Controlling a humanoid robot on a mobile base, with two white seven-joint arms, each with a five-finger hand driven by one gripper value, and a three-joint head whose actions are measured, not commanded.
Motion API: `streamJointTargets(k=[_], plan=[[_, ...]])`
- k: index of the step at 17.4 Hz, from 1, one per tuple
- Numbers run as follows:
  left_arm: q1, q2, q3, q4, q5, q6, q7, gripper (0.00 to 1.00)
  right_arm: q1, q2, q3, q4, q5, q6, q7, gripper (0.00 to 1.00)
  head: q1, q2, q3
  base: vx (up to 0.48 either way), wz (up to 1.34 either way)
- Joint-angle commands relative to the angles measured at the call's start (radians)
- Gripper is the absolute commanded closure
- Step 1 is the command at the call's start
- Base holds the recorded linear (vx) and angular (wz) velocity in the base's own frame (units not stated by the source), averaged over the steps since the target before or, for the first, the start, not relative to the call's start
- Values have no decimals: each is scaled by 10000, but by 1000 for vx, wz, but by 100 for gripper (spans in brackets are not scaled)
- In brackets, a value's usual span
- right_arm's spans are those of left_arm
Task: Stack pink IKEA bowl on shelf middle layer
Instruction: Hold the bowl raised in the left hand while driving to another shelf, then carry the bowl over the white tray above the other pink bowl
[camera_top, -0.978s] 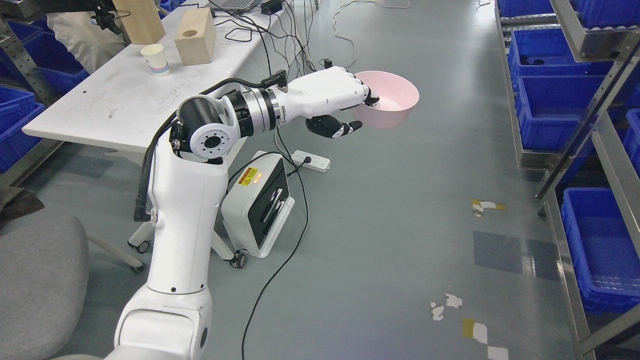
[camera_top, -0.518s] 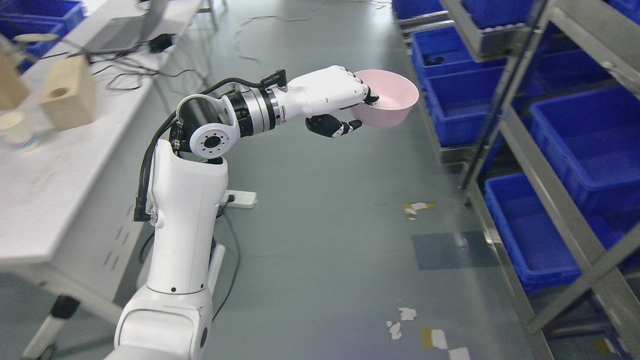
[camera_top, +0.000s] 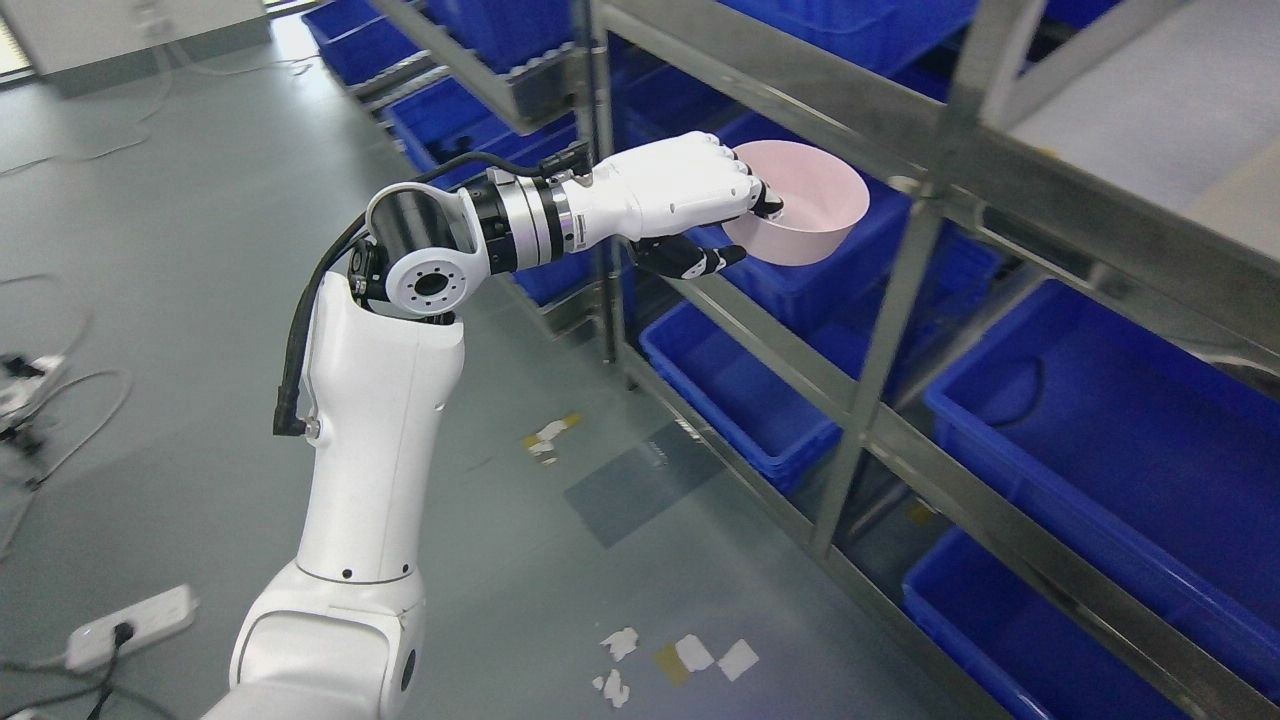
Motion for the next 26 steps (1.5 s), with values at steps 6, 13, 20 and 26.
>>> streamJointTargets(k=[6,13,20,26], plan=[[-2194,174,-430,-12,1678,-385,27,95,227,-175,4,-174,2,4,6,0,0,0,0,65,-1231],[-1737,174,1151,432,-454,-277,-464,95,227,-175,4,-174,2,4,6,0,0,0,0,87,-826],[-1812,174,1151,1384,-1910,-278,-449,95,227,-175,-11,-174,2,4,6,0,0,0,0,76,-257],[-2838,174,1014,2716,-2464,-293,-372,94,227,-175,4,-174,2,4,6,0,0,-1,0,9,-34]])
